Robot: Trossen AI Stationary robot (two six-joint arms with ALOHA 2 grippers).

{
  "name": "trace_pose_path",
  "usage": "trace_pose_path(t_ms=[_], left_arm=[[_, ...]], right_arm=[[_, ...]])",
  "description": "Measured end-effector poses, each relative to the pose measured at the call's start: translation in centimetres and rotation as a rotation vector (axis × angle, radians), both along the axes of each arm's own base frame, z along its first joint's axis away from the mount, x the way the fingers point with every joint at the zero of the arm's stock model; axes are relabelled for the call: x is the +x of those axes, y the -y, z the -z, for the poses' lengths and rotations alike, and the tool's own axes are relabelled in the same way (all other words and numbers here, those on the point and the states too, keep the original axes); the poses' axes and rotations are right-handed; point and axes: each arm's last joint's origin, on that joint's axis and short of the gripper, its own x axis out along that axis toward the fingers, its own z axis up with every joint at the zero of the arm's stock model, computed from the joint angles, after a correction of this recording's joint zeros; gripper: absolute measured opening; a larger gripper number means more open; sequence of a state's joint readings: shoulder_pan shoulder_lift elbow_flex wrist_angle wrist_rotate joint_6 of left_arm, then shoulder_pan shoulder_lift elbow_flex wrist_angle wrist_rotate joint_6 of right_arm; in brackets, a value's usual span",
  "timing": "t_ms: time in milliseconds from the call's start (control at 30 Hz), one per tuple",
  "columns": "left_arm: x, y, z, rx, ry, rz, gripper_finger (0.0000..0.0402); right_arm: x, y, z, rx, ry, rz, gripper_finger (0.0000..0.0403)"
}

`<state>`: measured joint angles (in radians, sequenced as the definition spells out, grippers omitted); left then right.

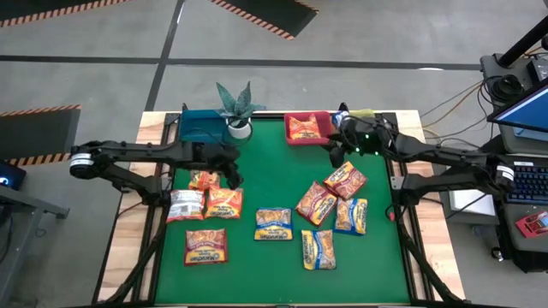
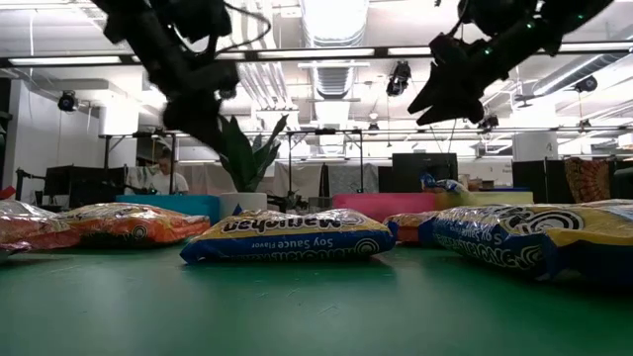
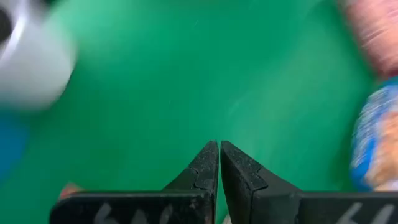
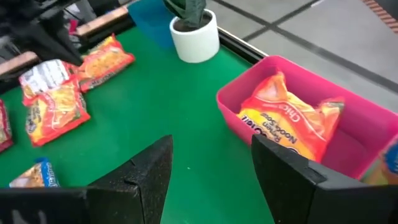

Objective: Sort Maruchan noodles
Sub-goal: Put the orange noodle pack in the red bin

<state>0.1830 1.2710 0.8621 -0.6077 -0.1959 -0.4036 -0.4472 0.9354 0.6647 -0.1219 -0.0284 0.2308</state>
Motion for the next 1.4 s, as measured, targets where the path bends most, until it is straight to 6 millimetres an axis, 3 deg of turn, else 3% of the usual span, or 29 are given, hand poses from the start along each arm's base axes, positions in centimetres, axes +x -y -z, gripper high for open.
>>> trace_pose_path(t_ms=[200,467,767,933,1100,1267,1400], left_arm=[[-2.4,0.2,0.4,-0.067,-0.331,-0.269,0.0000],[-2.1,0.1,1.9,-0.060,-0.404,-0.314,0.0011],[-2.2,0.0,2.7,-0.068,-0.434,-0.437,0.0123],[-1.8,-0.1,4.6,-0.054,-0.475,-0.487,0.0186],[-1.5,-0.2,6.6,-0.043,-0.541,-0.513,0.0223],[-1.0,-0.3,8.0,-0.018,-0.592,-0.500,0.0225],[-0.7,-0.1,8.6,-0.004,-0.619,-0.474,0.0184]], right_arm=[[0.0,-0.1,0.9,-0.017,0.036,0.001,0.0205],[-0.1,-0.1,1.4,-0.058,0.001,-0.031,0.0205],[0.0,-0.1,1.3,-0.135,-0.021,-0.072,0.0206],[0.0,-0.1,1.2,-0.162,-0.026,-0.085,0.0205],[-0.1,-0.1,1.5,-0.153,-0.049,-0.088,0.0205],[-0.1,-0.1,1.6,-0.150,-0.056,-0.089,0.0205],[-0.1,-0.1,1.6,-0.151,-0.056,-0.089,0.0206]])
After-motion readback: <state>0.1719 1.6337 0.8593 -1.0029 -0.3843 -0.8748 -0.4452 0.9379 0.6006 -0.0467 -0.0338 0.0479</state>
